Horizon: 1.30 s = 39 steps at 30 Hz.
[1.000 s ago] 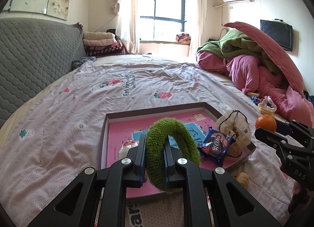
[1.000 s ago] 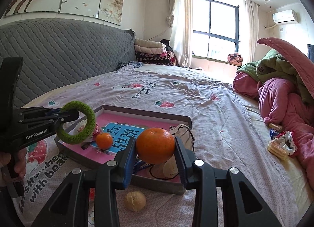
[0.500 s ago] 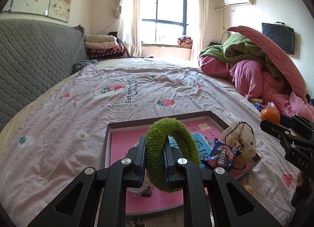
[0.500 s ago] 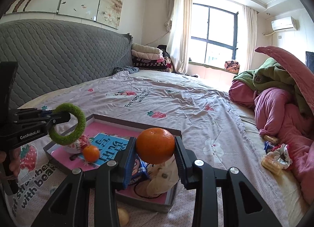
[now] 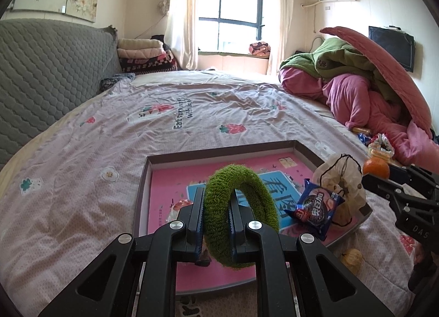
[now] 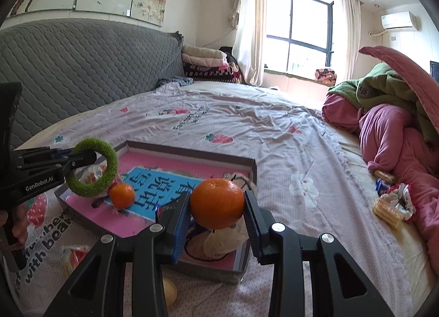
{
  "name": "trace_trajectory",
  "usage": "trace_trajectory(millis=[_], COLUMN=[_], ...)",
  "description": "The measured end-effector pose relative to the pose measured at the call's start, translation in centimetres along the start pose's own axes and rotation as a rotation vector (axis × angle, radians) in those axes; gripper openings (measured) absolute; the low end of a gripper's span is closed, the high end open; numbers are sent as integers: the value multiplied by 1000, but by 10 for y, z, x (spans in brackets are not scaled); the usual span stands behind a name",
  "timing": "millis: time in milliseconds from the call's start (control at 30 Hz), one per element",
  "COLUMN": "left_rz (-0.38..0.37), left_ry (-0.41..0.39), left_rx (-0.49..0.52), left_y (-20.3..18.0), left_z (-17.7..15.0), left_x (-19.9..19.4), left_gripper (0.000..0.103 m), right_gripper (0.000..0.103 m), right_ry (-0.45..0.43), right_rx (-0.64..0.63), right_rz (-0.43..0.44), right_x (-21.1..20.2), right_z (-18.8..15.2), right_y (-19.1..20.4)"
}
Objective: Organize objects
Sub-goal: 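Carry the green ring and orange over the grey tray with both tools, then lower the green ring and orange into the tray and open both tools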
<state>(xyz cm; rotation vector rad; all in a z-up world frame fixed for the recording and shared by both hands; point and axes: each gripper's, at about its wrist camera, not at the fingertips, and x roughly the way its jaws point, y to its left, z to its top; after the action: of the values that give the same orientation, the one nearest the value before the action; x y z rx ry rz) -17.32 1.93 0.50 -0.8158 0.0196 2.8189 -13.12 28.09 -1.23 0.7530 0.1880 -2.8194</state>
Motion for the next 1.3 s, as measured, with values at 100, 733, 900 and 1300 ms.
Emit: trace_trajectory(millis=[100,733,900,1300], left_rz=[2,10,12,28], left_ry=[9,57,68,123], left_rx=[-1,17,18,1], left_y=[0,-4,-4,1], left_z=[-4,-22,-25,-33], left_x=[2,15,17,30], left_gripper=[15,15,15,15], right_gripper=[38,38,38,39], right_ry=[22,135,157,197], right_rx=[-2,27,54,116], right_rz=[11,50,60,88], right_x=[4,25,29,37], right_z=[-5,-25,-27,-31], right_y=[3,4,0,-9])
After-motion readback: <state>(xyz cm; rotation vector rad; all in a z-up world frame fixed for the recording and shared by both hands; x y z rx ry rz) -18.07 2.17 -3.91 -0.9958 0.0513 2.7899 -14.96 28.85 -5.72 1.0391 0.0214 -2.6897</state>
